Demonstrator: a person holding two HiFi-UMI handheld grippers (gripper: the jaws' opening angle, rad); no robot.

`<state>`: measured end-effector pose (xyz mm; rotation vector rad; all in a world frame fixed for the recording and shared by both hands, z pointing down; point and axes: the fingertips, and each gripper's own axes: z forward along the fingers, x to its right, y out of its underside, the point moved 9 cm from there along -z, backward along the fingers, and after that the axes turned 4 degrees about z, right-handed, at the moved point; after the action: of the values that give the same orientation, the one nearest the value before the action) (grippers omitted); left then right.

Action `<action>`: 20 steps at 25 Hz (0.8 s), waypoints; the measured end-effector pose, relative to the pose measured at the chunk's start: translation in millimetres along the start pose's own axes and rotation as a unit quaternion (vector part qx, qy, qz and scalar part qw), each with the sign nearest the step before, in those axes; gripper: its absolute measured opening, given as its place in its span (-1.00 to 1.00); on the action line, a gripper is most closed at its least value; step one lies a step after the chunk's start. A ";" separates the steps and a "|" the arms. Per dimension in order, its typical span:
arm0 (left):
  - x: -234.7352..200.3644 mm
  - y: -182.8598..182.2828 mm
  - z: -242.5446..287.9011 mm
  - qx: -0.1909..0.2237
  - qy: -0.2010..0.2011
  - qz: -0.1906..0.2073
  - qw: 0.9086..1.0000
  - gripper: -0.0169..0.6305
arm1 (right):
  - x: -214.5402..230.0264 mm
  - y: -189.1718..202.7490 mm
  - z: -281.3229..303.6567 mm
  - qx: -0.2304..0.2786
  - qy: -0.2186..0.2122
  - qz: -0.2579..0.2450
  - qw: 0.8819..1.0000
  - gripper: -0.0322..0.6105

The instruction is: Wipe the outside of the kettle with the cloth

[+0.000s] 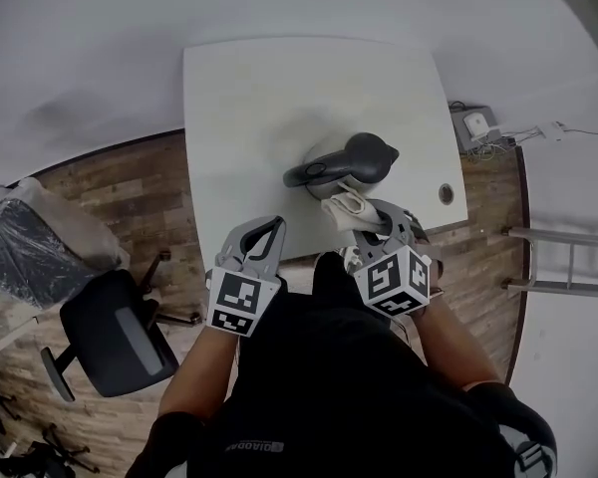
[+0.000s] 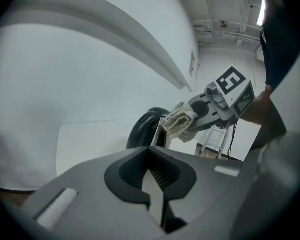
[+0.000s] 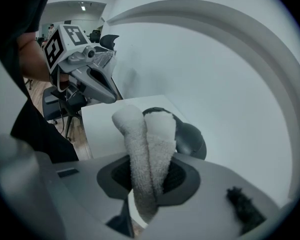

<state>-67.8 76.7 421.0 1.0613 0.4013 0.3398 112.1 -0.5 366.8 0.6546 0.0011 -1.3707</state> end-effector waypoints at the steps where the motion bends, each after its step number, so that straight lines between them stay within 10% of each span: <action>1: -0.3 0.5 1.2 -0.001 0.001 0.000 1.000 -0.93 | -2.3 1.6 3.1 -0.002 0.001 0.001 1.000 -0.61; 20: -4.6 17.4 14.4 -0.028 -0.001 -0.011 1.000 -0.93 | -29.1 15.6 62.0 -0.014 -0.033 0.013 0.999 -0.62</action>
<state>-66.3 71.3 443.4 1.0015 0.4001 0.3287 96.8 -0.2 435.4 0.5845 -0.0407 -1.3647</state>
